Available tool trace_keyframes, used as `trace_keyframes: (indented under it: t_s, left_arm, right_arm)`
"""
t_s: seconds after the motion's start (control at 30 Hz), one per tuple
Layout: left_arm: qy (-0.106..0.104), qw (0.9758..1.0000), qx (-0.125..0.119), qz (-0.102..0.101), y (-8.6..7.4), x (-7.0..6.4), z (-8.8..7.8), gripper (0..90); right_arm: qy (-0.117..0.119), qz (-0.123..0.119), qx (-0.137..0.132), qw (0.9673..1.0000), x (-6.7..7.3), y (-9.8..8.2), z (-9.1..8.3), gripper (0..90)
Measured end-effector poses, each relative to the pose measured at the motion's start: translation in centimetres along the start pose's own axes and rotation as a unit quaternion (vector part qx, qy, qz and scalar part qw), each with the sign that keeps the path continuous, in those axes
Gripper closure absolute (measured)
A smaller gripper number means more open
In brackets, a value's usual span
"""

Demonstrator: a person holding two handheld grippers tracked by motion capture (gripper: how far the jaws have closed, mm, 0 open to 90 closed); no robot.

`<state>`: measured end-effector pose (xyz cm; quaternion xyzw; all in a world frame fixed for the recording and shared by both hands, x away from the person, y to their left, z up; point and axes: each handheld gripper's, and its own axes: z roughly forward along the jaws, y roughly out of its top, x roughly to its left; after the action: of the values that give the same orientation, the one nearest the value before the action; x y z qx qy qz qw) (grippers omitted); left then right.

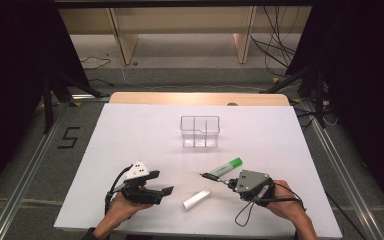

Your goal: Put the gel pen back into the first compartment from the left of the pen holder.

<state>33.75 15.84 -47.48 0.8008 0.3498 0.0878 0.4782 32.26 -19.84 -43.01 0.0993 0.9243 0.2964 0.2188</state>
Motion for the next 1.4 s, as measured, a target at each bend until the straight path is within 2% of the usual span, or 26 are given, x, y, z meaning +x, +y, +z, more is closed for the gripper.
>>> trace_keyframes:
  t_s: [0.03, 0.07, 0.17, 0.4, 0.47, 0.5, 0.6, 0.63, 0.67, 0.7, 0.73, 0.77, 0.8, 0.83, 0.87, 0.9, 1.0, 1.03, 1.13, 1.17, 1.2, 1.23, 1.27, 1.3, 1.33, 1.4]
  left_arm:
    - [-0.001, 1.0000, 0.002, 0.001, 0.0, -0.1, 0.0, 19.7]
    - [-0.001, 1.0000, 0.002, 0.001, 0.0, -0.1, 0.0, 19.7]
    - [-0.001, 1.0000, 0.006, 0.001, 0.1, -0.2, 0.1, 19.7]
    - [-0.006, 1.0000, 0.005, 0.000, 0.5, -0.4, 0.1, 19.7]
    - [-0.010, 0.9999, 0.004, 0.000, 0.7, -0.5, 0.1, 19.7]
    - [-0.016, 0.9998, 0.007, 0.002, 1.1, -0.4, 0.2, 19.7]
    - [-0.018, 0.9998, 0.010, 0.002, 1.5, -0.3, 0.3, 19.7]
    - [-0.022, 0.9997, 0.011, 0.001, 1.7, -0.3, 0.4, 19.7]
    - [-0.028, 0.9995, 0.011, 0.001, 2.0, -0.3, 0.4, 19.7]
    - [-0.033, 0.9993, 0.014, 0.004, 2.3, -0.4, 0.4, 19.7]
    - [-0.038, 0.9991, 0.016, 0.007, 2.7, -0.6, 0.4, 19.7]
    - [-0.043, 0.9988, 0.020, 0.013, 3.1, -0.7, 0.5, 19.7]
    - [-0.048, 0.9984, 0.025, 0.018, 3.5, -0.9, 0.6, 19.7]
    - [-0.052, 0.9978, 0.032, 0.024, 3.8, -1.1, 0.8, 19.7]
    - [-0.055, 0.9973, 0.037, 0.030, 4.1, -1.3, 1.0, 19.7]
    - [-0.057, 0.9968, 0.043, 0.037, 4.4, -1.5, 1.1, 19.7]
    - [-0.067, 0.9947, 0.057, 0.054, 5.3, -2.0, 1.5, 19.7]
    - [-0.069, 0.9937, 0.062, 0.061, 5.6, -2.2, 1.6, 19.7]
    - [-0.077, 0.9913, 0.075, 0.076, 6.2, -2.6, 1.9, 19.9]
    - [-0.078, 0.9908, 0.078, 0.079, 6.4, -2.8, 2.0, 20.0]
    - [-0.080, 0.9897, 0.084, 0.083, 6.6, -2.9, 2.2, 20.0]
    - [-0.086, 0.9875, 0.096, 0.091, 6.8, -3.3, 2.6, 20.1]
    - [-0.086, 0.9875, 0.096, 0.091, 6.8, -3.3, 2.6, 20.2]
    - [-0.093, 0.9847, 0.107, 0.102, 6.9, -3.7, 2.9, 20.3]
    - [-0.093, 0.9847, 0.107, 0.102, 6.9, -3.7, 2.9, 20.6]
    - [-0.099, 0.9822, 0.116, 0.109, 7.1, -4.2, 3.2, 21.6]
  right_arm:
    - [-0.017, -0.023, -0.004, 0.9996, 0.5, 0.5, 0.0, 79.9]
    - [-0.017, -0.023, -0.004, 0.9996, 0.5, 0.5, 0.0, 79.9]
    - [-0.041, -0.058, -0.013, 0.9974, 1.4, 1.1, 0.4, 79.8]
    - [-0.058, -0.080, -0.023, 0.9948, 2.4, 1.5, 1.0, 79.8]
    - [-0.066, -0.092, -0.025, 0.9932, 2.8, 1.8, 1.1, 79.9]
    - [-0.081, -0.107, -0.024, 0.9907, 3.2, 2.1, 1.2, 79.9]
    - [-0.086, -0.119, -0.023, 0.9888, 3.5, 2.2, 1.3, 79.8]
    - [-0.097, -0.135, -0.018, 0.9858, 3.8, 2.3, 1.4, 79.9]
    - [-0.097, -0.135, -0.018, 0.9858, 3.8, 2.3, 1.4, 79.9]
    - [-0.111, -0.158, -0.018, 0.9810, 4.1, 2.4, 1.5, 79.9]
    - [-0.111, -0.158, -0.018, 0.9810, 4.1, 2.4, 1.5, 79.9]
    - [-0.113, -0.175, -0.022, 0.9777, 4.3, 2.5, 1.5, 79.8]
    - [-0.113, -0.175, -0.022, 0.9777, 4.3, 2.5, 1.5, 79.8]
    - [-0.120, -0.191, -0.028, 0.9739, 4.7, 2.6, 1.5, 79.8]
    - [-0.120, -0.191, -0.028, 0.9739, 4.7, 2.6, 1.5, 79.8]
    - [-0.125, -0.209, -0.026, 0.9696, 5.0, 2.8, 1.5, 79.9]
    - [-0.134, -0.216, -0.033, 0.9667, 5.5, 2.9, 1.6, 79.9]
    - [-0.138, -0.242, -0.030, 0.9599, 5.7, 3.1, 1.4, 79.9]
    - [-0.150, -0.239, -0.040, 0.9586, 6.2, 3.2, 1.4, 79.9]
    - [-0.157, -0.251, -0.046, 0.9540, 6.4, 3.3, 1.4, 79.9]
    - [-0.157, -0.251, -0.046, 0.9540, 6.4, 3.3, 1.4, 79.9]
    - [-0.164, -0.261, -0.047, 0.9502, 6.6, 3.4, 1.5, 79.9]
    - [-0.164, -0.261, -0.047, 0.9502, 6.6, 3.4, 1.5, 79.9]
    - [-0.168, -0.267, -0.048, 0.9478, 6.8, 3.4, 1.5, 79.9]
    - [-0.168, -0.267, -0.048, 0.9478, 6.8, 3.4, 1.5, 79.9]
    - [-0.170, -0.275, -0.047, 0.9450, 7.0, 3.4, 1.6, 79.9]
